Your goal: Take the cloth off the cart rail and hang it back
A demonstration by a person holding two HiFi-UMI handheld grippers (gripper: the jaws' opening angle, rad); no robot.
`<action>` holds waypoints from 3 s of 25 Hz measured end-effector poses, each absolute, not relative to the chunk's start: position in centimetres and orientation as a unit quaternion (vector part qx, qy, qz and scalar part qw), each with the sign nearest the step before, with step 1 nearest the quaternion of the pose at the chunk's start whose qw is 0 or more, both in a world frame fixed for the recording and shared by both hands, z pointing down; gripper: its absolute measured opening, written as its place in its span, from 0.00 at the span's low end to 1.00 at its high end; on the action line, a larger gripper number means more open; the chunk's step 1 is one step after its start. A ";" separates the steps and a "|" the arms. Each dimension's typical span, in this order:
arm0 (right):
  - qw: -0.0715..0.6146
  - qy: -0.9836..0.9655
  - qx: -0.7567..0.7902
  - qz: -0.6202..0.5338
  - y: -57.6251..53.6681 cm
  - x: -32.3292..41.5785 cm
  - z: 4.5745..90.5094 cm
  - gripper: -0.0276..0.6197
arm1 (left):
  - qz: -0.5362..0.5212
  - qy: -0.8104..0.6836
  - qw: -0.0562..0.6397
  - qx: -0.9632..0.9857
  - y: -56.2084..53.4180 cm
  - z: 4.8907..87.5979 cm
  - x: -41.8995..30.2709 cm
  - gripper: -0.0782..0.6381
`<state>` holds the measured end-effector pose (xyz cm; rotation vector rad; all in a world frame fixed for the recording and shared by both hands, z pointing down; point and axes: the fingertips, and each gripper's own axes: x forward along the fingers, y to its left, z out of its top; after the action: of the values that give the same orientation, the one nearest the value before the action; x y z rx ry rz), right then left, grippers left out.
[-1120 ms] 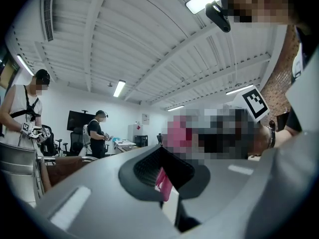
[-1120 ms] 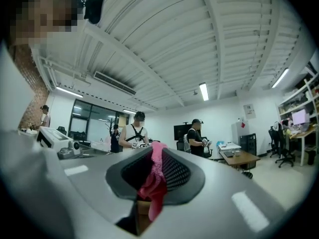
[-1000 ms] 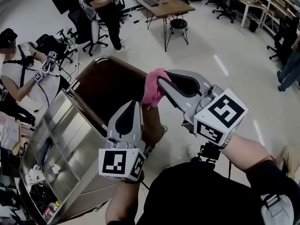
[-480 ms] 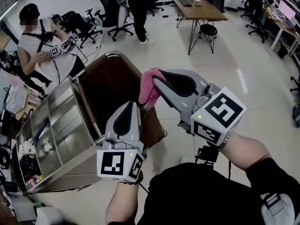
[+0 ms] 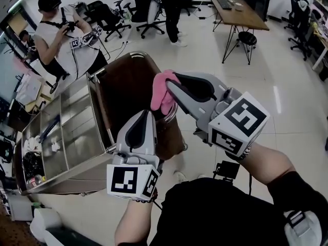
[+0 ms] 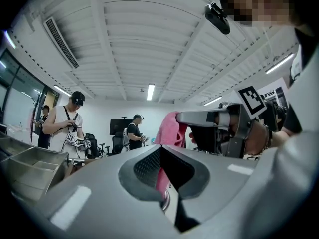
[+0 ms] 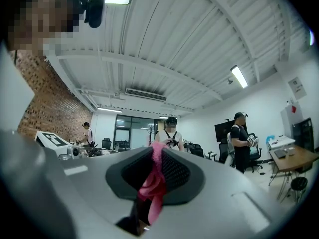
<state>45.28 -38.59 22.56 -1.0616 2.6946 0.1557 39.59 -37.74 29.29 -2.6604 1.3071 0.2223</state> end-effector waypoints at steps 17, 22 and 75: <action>0.100 0.928 -0.356 0.047 -45.7 37.8 22.4 0.13 | 0.108 0.442 0.103 -0.884 -42.5 26.0 32.8 0.11; 0.102 0.942 -0.318 0.038 -49.1 36.3 23.7 0.13 | 0.107 0.467 0.097 -0.872 -45.3 27.4 31.7 0.11; -0.090 0.957 -0.236 -0.146 -73.0 49.9 48.1 0.13 | 0.059 0.579 0.047 -0.812 -64.2 33.1 43.4 0.11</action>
<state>49.89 -73.03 48.10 -0.7861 3.1911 -0.4855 43.43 -64.19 33.07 -2.4772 1.7672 0.1792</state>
